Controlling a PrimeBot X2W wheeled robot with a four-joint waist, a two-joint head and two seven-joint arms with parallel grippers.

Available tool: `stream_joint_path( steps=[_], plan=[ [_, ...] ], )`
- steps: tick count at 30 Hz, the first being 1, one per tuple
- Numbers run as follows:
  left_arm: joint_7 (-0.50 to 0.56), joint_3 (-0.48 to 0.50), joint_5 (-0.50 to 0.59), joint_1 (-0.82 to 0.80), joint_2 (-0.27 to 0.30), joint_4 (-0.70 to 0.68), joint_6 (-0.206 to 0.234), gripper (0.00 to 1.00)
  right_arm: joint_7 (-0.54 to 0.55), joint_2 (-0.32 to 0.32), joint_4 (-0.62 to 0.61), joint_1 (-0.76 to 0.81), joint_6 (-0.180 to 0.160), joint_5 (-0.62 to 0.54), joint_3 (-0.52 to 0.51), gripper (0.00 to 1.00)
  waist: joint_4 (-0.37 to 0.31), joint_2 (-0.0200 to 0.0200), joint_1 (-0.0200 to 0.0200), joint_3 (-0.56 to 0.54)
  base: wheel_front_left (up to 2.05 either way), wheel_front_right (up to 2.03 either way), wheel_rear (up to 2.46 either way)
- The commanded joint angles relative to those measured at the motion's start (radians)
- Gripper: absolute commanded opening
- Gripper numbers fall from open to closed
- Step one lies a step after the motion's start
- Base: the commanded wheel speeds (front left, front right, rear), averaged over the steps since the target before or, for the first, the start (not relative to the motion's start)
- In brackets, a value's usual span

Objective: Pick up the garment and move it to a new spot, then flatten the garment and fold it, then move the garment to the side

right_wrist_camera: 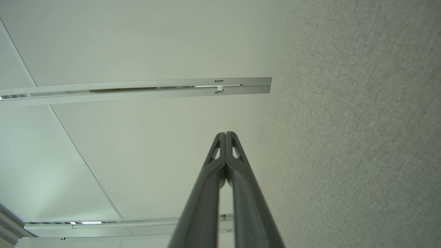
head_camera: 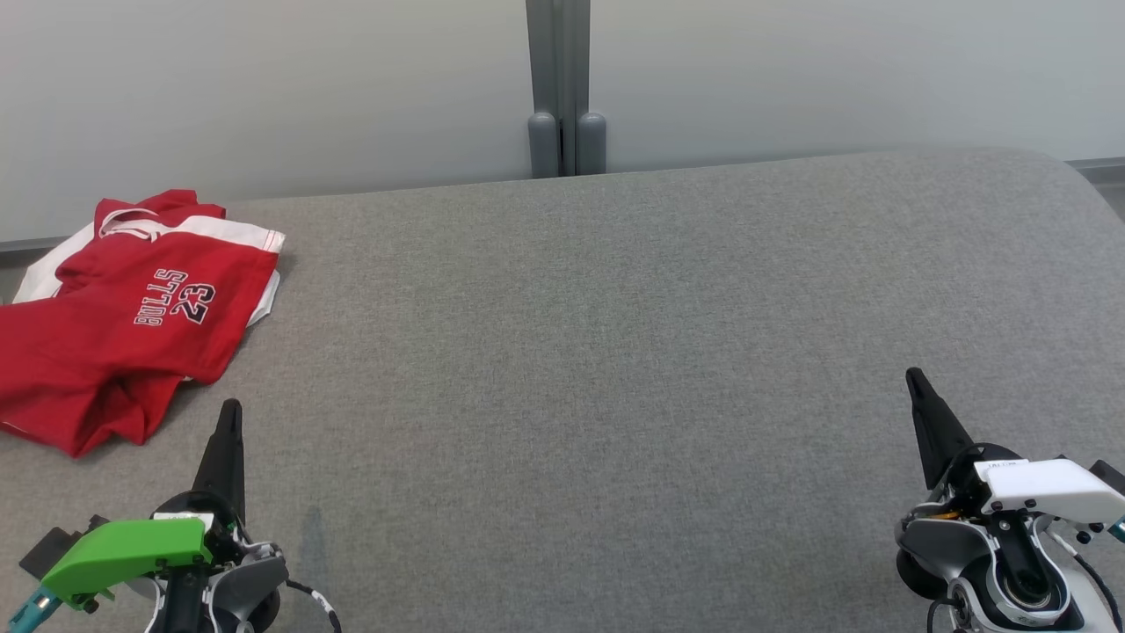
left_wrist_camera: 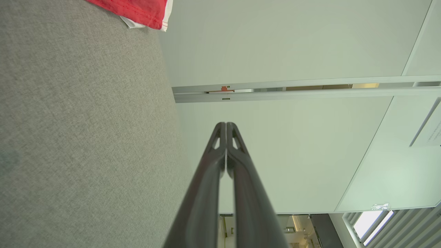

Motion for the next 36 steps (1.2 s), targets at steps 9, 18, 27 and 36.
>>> stream_joint_path(
  steps=[9,18,27,36],
  plan=[
    [0.003,0.002,-0.004,-0.013,0.003,-0.001,-0.006,0.0,0.004,0.0,0.002,-0.013,0.0,-0.003,-0.004,0.0,0.0,0.0,0.0,0.0,0.0,0.0,0.0],
    [0.003,0.002,-0.004,-0.013,0.003,-0.001,-0.006,0.0,0.004,0.001,0.002,-0.013,0.0,-0.004,-0.004,0.0,0.0,0.0,0.0,0.0,0.0,0.0,0.0],
    [0.003,0.002,-0.004,-0.013,0.003,-0.001,-0.006,0.0,0.004,0.001,0.002,-0.013,0.0,-0.004,-0.005,0.0,0.0,0.0,0.0,0.0,0.0,0.0,0.0],
    [0.003,0.002,-0.004,-0.013,0.003,-0.001,-0.006,0.0,0.004,0.001,0.002,-0.013,0.0,-0.005,-0.005,0.0,0.0,0.0,0.0,0.0,0.0,0.0,0.0]
  ],
)
